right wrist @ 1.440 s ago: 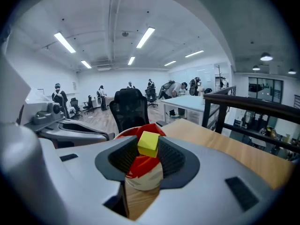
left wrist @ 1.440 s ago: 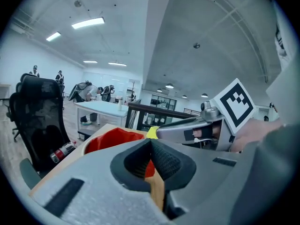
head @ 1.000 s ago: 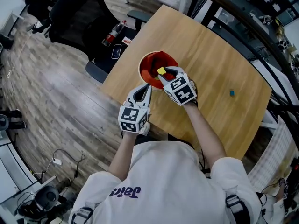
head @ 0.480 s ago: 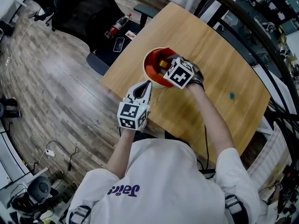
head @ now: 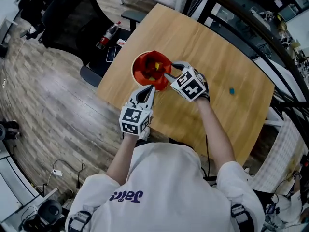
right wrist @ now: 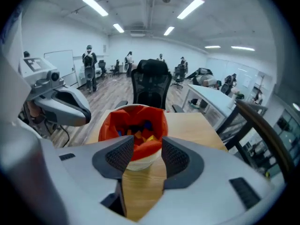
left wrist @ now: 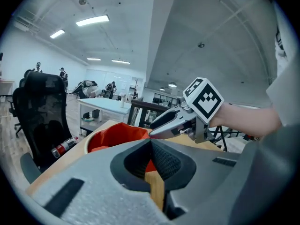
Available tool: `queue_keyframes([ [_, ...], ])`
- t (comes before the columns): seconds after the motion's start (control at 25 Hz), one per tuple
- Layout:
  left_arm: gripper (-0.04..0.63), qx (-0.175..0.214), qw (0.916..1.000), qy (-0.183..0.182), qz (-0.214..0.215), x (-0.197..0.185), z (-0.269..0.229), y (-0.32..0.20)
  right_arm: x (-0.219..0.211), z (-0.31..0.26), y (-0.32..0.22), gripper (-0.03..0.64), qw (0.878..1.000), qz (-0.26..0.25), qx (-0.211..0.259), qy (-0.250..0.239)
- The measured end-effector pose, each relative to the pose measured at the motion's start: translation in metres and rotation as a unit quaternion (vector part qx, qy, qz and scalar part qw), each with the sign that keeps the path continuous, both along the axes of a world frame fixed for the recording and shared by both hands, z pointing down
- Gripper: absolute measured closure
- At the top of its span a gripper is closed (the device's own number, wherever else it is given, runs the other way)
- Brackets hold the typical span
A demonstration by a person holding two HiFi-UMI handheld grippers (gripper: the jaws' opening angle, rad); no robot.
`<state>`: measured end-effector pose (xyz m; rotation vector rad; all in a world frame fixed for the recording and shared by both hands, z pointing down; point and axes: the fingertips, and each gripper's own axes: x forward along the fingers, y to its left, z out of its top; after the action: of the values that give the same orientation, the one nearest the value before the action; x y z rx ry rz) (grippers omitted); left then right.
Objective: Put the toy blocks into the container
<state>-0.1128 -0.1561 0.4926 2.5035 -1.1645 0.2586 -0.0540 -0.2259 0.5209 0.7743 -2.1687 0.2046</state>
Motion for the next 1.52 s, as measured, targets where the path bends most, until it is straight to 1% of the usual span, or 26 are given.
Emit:
queue_keyframes([
  [0.08,0.589,0.001,0.9997,-0.002,0.025,0.022,0.000,0.001,0.036,-0.004,0.002,0.425,0.997,0.065,0.006,-0.046],
  [0.16,0.588,0.001,0.9988,-0.003,0.048,0.047,0.000,0.003,0.074,-0.003,0.009,0.425,0.990,0.117,0.006,-0.074],
  [0.24,0.589,0.002,0.9976,-0.008,0.069,0.073,0.002,0.007,0.110,0.003,0.018,0.425,0.985,0.152,0.004,-0.085],
  [0.32,0.589,0.002,0.9948,-0.014,0.101,0.102,0.005,0.010,0.146,0.012,0.029,0.425,0.979,0.187,0.002,-0.086],
  [0.44,0.589,-0.002,0.9856,-0.020,0.168,0.147,0.011,0.017,0.199,0.026,0.053,0.425,0.964,0.251,-0.003,-0.086],
  [0.56,0.589,-0.004,0.9761,-0.024,0.216,0.193,0.018,0.026,0.247,0.038,0.078,0.425,0.953,0.292,-0.007,-0.082],
  [0.76,0.589,-0.014,0.9610,-0.028,0.275,0.261,0.033,0.039,0.320,0.059,0.119,0.425,0.937,0.342,-0.022,-0.070],
  [0.88,0.589,-0.019,0.9527,-0.031,0.302,0.296,0.044,0.041,0.361,0.075,0.137,0.425,0.931,0.359,-0.039,-0.054],
  [0.96,0.589,-0.013,0.9481,-0.041,0.315,0.318,0.051,0.040,0.386,0.084,0.144,0.425,0.931,0.360,-0.049,-0.041],
  [1.04,0.588,-0.003,0.9437,-0.052,0.327,0.337,0.060,0.039,0.409,0.095,0.149,0.425,0.933,0.353,-0.060,-0.022],
  [1.12,0.588,-0.001,0.9404,-0.058,0.335,0.353,0.070,0.037,0.428,0.109,0.147,0.425,0.939,0.338,-0.069,0.001],
  [1.2,0.589,-0.005,0.9384,-0.063,0.340,0.368,0.082,0.033,0.442,0.120,0.139,0.425,0.947,0.311,-0.073,0.025],
  [1.32,0.589,-0.012,0.9358,-0.069,0.346,0.385,0.101,0.026,0.452,0.137,0.119,0.425,0.966,0.238,-0.073,0.073],
  [1.4,0.589,-0.018,0.9346,-0.072,0.348,0.394,0.114,0.023,0.452,0.152,0.107,0.425,0.975,0.187,-0.077,0.087],
  [1.48,0.589,-0.024,0.9340,-0.076,0.348,0.400,0.125,0.020,0.452,0.169,0.101,0.425,0.981,0.134,-0.087,0.108],
  [1.52,0.589,-0.027,0.9339,-0.078,0.348,0.403,0.129,0.019,0.453,0.178,0.100,0.425,0.982,0.106,-0.094,0.124],
])
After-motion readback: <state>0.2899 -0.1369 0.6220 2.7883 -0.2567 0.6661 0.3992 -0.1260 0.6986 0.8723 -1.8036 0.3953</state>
